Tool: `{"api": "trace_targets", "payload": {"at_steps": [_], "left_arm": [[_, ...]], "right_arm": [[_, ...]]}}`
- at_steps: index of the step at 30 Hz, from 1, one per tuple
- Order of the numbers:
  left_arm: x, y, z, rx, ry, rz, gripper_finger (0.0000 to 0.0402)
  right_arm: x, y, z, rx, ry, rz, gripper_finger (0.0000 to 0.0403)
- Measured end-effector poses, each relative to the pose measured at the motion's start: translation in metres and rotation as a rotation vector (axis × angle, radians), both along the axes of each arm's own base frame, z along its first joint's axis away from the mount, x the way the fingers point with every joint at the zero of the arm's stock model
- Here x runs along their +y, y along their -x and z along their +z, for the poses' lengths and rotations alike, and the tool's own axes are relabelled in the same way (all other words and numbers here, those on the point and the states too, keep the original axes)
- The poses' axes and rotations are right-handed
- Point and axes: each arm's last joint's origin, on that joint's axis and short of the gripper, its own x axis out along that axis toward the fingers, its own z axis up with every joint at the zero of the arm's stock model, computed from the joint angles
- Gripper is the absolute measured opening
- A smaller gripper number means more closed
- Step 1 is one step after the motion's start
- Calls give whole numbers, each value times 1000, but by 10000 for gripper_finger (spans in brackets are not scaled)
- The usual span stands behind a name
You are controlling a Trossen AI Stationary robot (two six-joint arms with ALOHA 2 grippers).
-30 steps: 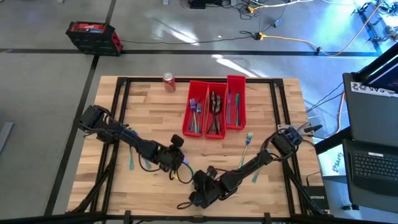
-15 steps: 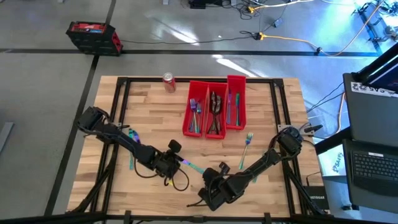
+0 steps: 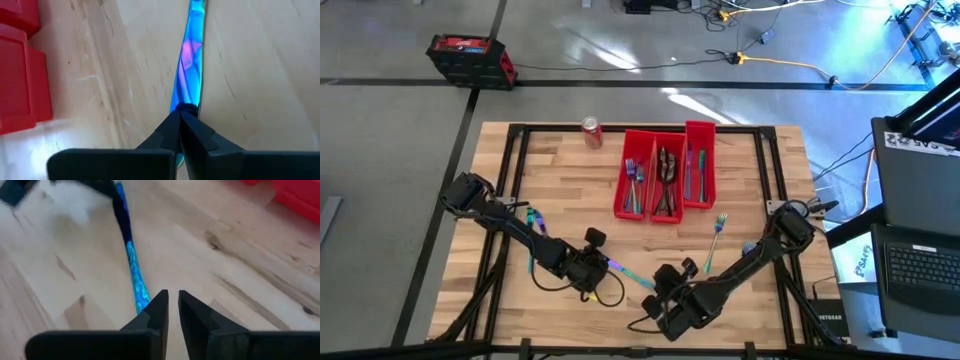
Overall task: Sort silverware
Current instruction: Put the right purple table knife into the right red bin
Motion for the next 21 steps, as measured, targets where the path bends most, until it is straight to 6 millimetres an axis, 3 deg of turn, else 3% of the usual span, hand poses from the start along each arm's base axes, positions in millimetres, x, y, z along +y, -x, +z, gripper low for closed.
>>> {"api": "trace_targets", "payload": {"at_steps": [5, 12, 16, 21], "left_arm": [[-4, 2, 0, -8, 25, 20, 0], [-5, 2, 0, -1, 72, 30, 0], [-6, 2, -1, 5, 130, 61, 0], [-5, 2, -1, 0, 204, 152, 0]], "right_arm": [[23, 20, 3, -140, 19, -39, 60], [59, 43, 8, -356, -16, -21, 173], [66, 48, 6, -364, 28, 27, 236], [67, 55, -3, -522, 83, -24, 259]]}}
